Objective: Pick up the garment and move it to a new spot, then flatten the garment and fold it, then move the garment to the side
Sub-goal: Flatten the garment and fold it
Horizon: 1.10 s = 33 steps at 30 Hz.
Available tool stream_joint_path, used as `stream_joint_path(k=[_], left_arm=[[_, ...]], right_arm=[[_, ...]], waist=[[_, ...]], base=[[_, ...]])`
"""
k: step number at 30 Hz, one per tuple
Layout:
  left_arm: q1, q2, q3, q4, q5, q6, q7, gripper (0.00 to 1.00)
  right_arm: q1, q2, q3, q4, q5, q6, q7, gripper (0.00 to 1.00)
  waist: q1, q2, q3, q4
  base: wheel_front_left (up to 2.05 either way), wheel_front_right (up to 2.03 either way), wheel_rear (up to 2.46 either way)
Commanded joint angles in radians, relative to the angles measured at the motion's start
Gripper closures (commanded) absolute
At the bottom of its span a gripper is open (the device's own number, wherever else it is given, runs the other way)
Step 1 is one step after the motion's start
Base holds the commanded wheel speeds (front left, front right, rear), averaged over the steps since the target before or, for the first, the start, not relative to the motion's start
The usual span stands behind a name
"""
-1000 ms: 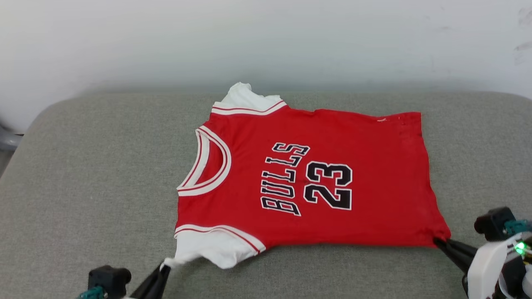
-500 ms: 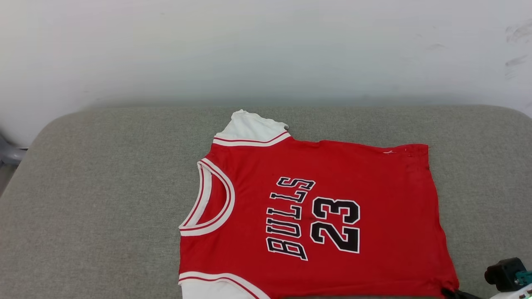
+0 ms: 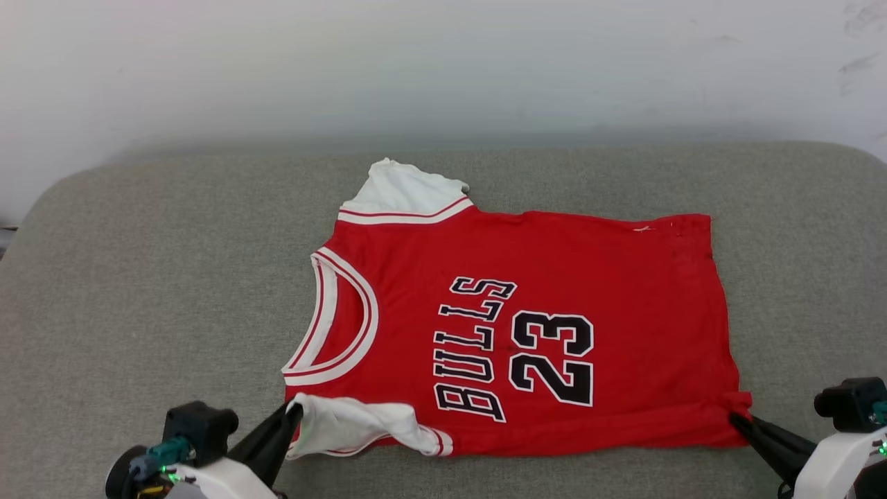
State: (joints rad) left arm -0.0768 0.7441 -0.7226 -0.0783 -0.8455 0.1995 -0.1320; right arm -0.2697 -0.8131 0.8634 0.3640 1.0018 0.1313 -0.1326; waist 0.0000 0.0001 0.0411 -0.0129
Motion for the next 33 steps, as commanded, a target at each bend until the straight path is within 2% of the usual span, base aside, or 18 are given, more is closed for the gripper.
stream_joint_path(k=[1, 14, 21, 33], left_arm=[[-0.053, -0.008, 0.004, 0.019, 0.017, -0.018, 0.008, 1.0], [-0.364, -0.044, 0.023, 0.238, 0.082, -0.137, 0.025, 1.0], [-0.437, -0.072, 0.021, 0.364, 0.095, -0.174, 0.005, 1.0], [-0.484, -0.164, -0.033, 0.628, 0.089, -0.252, -0.009, 1.0]], right_arm=[[-0.022, 0.012, -0.013, -0.006, -0.01, -0.001, 0.001, 1.0], [-0.133, 0.047, -0.068, 0.001, -0.029, -0.001, 0.019, 1.0], [-0.193, 0.068, -0.063, 0.032, -0.026, -0.001, 0.038, 1.0], [-0.244, 0.095, -0.01, 0.094, -0.01, -0.001, 0.046, 1.0]], waist=[[0.0, -0.0001, 0.03, -0.012], [0.0, -0.0001, 0.181, -0.043], [0.0, -0.0001, 0.233, -0.057], [0.0, -0.0001, 0.27, -0.048]], base=[[0.0, 0.0, 0.0], [0.0, 0.0, 0.0], [0.0, 0.0, 0.0], [0.0, 0.0, 0.0]])
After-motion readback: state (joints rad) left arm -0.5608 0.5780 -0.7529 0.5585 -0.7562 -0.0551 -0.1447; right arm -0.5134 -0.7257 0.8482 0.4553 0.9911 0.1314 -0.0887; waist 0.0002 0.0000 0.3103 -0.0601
